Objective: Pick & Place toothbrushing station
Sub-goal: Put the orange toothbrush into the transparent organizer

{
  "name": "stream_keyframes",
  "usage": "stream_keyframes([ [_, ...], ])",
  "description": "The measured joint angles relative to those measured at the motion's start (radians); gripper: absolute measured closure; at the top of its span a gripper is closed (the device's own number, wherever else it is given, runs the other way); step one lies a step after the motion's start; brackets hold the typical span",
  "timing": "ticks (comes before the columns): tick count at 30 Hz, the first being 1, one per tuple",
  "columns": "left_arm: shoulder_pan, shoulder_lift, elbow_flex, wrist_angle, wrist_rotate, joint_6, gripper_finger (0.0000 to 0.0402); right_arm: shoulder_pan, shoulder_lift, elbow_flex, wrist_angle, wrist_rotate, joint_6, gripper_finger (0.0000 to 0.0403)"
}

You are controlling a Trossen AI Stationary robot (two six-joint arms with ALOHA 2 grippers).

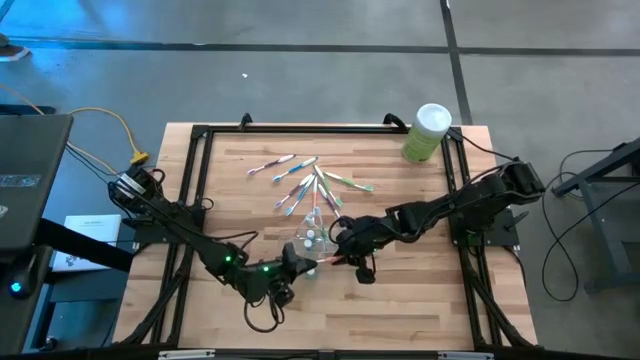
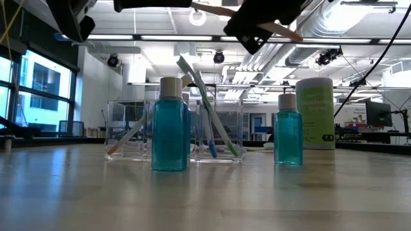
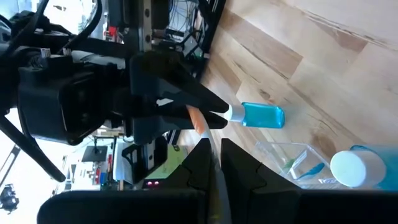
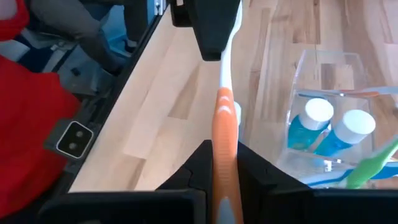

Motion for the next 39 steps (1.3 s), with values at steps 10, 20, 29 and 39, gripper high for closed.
stream_keyframes([
  [10, -0.005, 0.0, 0.0, 0.044, 0.069, -0.157, 0.033, 0.003, 0.0, 0.002, -0.012, -0.008, -0.019, 0.0374],
  [20, -0.028, 0.002, -0.002, 0.125, 0.007, -0.081, 0.031, 0.022, -0.002, 0.003, -0.011, 0.008, -0.034, 0.0374],
  [29, -0.054, 0.002, -0.002, 0.175, -0.007, -0.238, 0.0307, 0.023, -0.003, 0.004, -0.014, 0.025, -0.055, 0.0374],
  [39, -0.082, 0.001, -0.002, 0.183, -0.011, -0.217, 0.0254, 0.023, -0.001, 0.002, -0.017, 0.031, -0.06, 0.0374],
])
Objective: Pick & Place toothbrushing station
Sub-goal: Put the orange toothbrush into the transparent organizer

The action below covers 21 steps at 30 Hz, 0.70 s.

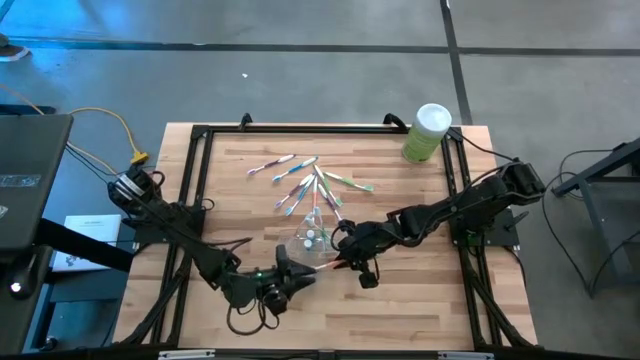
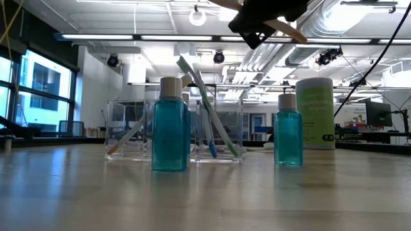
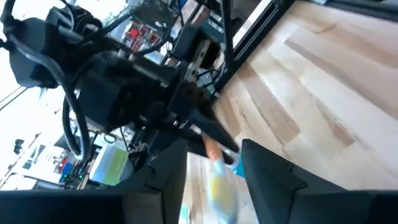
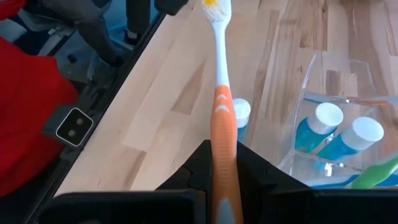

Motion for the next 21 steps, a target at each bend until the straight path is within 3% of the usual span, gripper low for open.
stream_keyframes([
  [4, -0.045, 0.0, 0.0, -0.001, -0.051, 0.047, 0.0229, 0.007, 0.0, 0.0, 0.0, 0.06, -0.021, 0.0374],
  [9, -0.09, -0.012, 0.0, 0.016, -0.341, -0.022, 0.0228, 0.038, -0.007, 0.0, 0.004, 0.137, -0.052, 0.0374],
  [11, -0.099, -0.028, 0.0, 0.014, -0.38, -0.052, 0.0236, 0.058, -0.007, 0.0, -0.007, 0.184, -0.064, 0.0374],
  [16, -0.149, -0.079, 0.0, -0.034, -0.356, -0.083, 0.0253, 0.103, -0.007, 0.0, -0.016, 0.273, -0.078, 0.0374],
  [21, -0.155, -0.193, 0.0, -0.21, -0.185, -0.223, 0.0255, 0.113, -0.071, 0.001, -0.03, 0.301, -0.053, 0.0374],
])
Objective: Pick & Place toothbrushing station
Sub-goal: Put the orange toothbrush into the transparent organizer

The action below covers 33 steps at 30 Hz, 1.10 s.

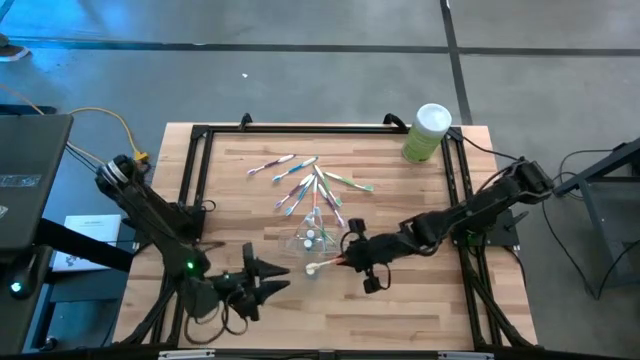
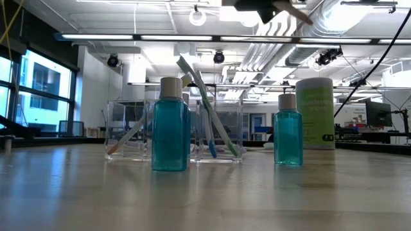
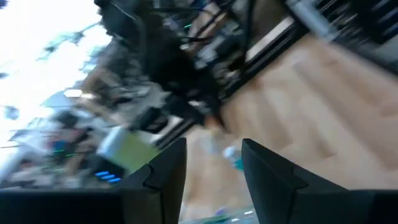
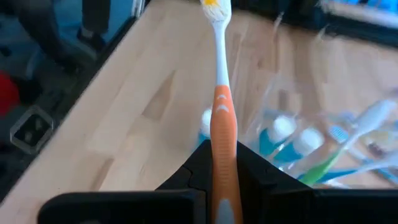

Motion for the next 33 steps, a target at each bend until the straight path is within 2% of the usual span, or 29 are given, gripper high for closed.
stream_keyframes([
  [4, 0.071, -0.111, 0.0, -0.156, 0.251, -0.16, 0.0254, 0.019, -0.048, 0.0, -0.009, 0.069, -0.017, 0.0374],
  [8, 0.221, -0.181, -0.019, -0.183, 0.622, -0.223, 0.0244, 0.037, -0.064, 0.0, 0.063, 0.117, -0.081, 0.0374],
  [10, 0.298, -0.184, -0.026, -0.186, 0.702, -0.264, 0.0235, 0.041, -0.062, 0.0, 0.084, 0.116, -0.117, 0.0374],
  [17, 0.474, -0.155, -0.032, -0.155, 0.731, -0.333, 0.019, 0.053, -0.041, -0.001, 0.242, 0.115, -0.246, 0.0374],
  [20, 0.487, -0.136, -0.032, -0.085, 0.736, -0.376, 0.0174, 0.05, -0.022, 0.001, 0.289, 0.155, -0.259, 0.0374],
  [24, 0.489, -0.095, -0.032, -0.025, 0.728, -0.37, 0.0169, 0.049, 0.002, -0.001, 0.308, 0.287, -0.309, 0.0374],
  [27, 0.486, -0.069, -0.032, 0.031, 0.723, -0.327, 0.0168, 0.049, 0.007, -0.001, 0.328, 0.423, -0.36, 0.0374],
  [30, 0.485, -0.048, -0.032, 0.096, 0.711, -0.314, 0.0168, 0.041, 0.007, 0.0, 0.341, 0.427, -0.366, 0.0374],
  [33, 0.474, -0.042, -0.032, 0.134, 0.632, -0.307, 0.0168, 0.041, 0.008, 0.0, 0.342, 0.427, -0.37, 0.0374],
])
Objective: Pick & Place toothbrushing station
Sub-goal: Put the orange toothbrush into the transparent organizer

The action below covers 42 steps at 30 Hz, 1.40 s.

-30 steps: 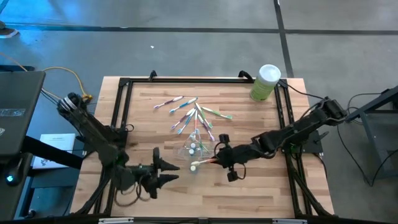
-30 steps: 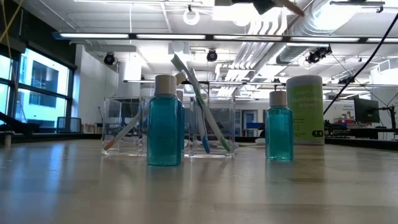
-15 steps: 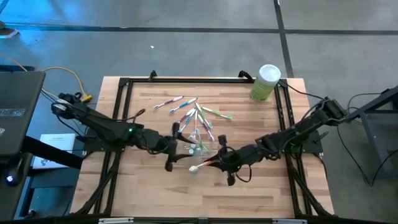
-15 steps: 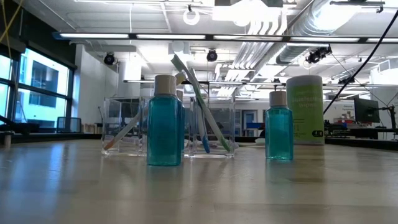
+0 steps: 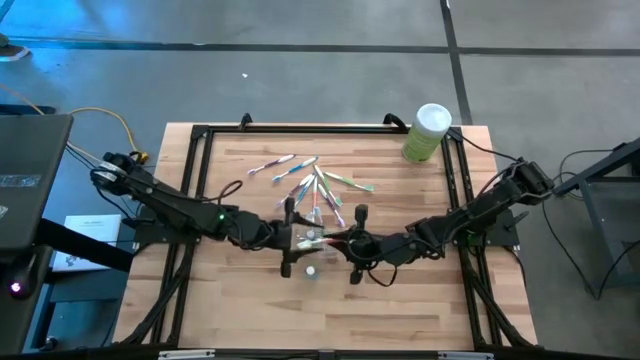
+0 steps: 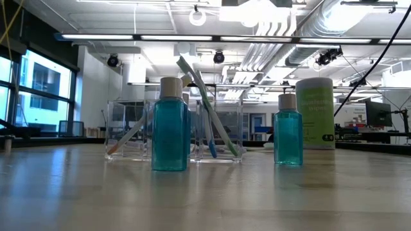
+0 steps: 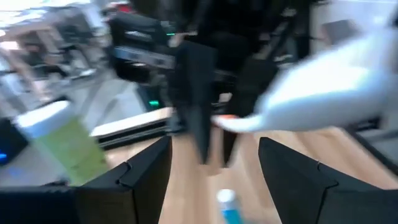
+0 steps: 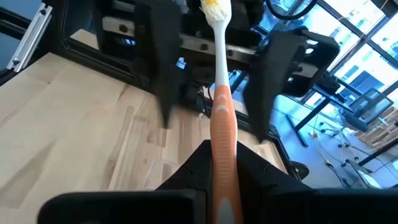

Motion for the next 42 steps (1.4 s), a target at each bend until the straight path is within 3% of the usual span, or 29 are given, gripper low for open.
stream_keyframes([
  [3, -0.018, 0.008, 0.0, 0.04, -0.074, 0.035, 0.0168, 0.0, 0.0, 0.0, -0.001, 0.003, -0.005, 0.0374],
  [19, -0.083, 0.035, 0.0, 0.196, -0.104, 0.051, 0.0176, 0.0, 0.0, 0.0, 0.01, 0.041, -0.028, 0.0374],
  [25, -0.061, 0.054, 0.0, 0.205, -0.155, 0.031, 0.0216, 0.008, 0.0, 0.0, 0.036, 0.042, -0.058, 0.0374],
  [42, -0.092, 0.062, 0.0, 0.282, -0.154, 0.1, 0.0347, 0.008, 0.0, 0.0, 0.03, 0.048, -0.072, 0.0374],
])
